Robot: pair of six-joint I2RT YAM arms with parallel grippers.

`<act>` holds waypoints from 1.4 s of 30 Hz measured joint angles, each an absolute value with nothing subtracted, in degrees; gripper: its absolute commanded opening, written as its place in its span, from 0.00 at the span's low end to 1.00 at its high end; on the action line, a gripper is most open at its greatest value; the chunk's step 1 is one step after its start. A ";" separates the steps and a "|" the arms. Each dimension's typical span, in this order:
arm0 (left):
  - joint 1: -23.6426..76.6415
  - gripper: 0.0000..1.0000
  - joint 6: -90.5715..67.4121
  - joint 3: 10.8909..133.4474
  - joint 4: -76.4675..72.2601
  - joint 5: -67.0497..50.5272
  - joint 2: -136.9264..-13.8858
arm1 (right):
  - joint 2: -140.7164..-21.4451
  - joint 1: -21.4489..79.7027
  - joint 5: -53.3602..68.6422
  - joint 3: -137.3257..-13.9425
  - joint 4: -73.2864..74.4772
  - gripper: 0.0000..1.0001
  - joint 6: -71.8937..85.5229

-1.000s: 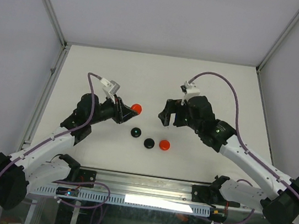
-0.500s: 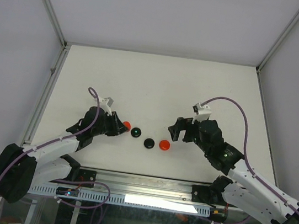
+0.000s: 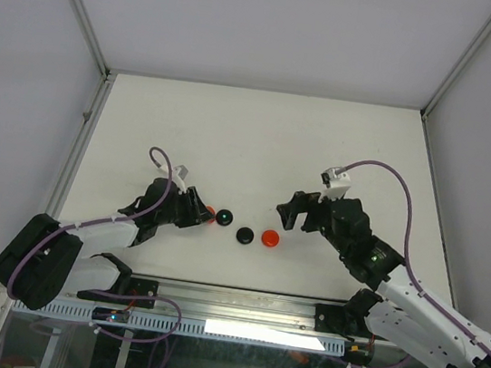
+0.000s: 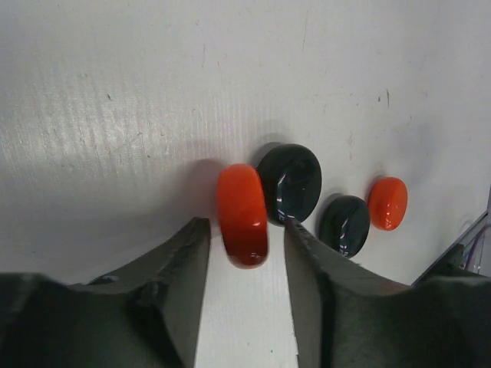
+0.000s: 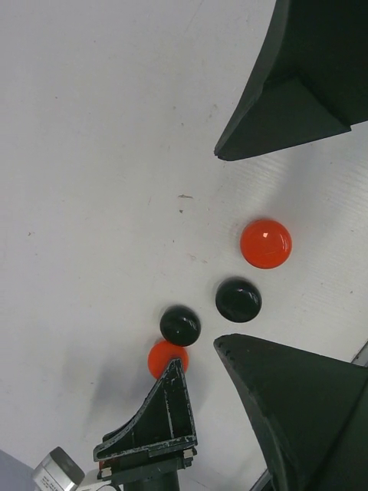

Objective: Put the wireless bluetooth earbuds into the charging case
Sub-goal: Place the charging case at the center of the board, then reset both arms

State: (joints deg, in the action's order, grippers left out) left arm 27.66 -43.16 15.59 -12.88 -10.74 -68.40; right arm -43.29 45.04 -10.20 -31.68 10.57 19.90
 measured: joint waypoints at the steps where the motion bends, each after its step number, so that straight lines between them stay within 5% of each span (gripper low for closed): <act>1: 27.66 0.54 -42.89 15.59 -12.95 -10.74 -68.40 | -43.09 45.04 -10.26 -31.68 10.57 0.99 19.99; 12: 27.66 0.99 -41.98 17.54 -2.52 -5.48 -59.22 | -40.18 45.04 -15.68 -34.24 17.82 0.99 20.49; 28: 27.66 0.99 -31.92 39.83 23.38 8.43 -23.07 | -25.47 45.01 -30.79 -43.94 33.32 0.99 19.79; 42: 27.66 0.99 -20.25 34.59 21.78 15.94 -12.12 | -21.21 45.01 -34.11 -43.24 34.89 0.99 18.28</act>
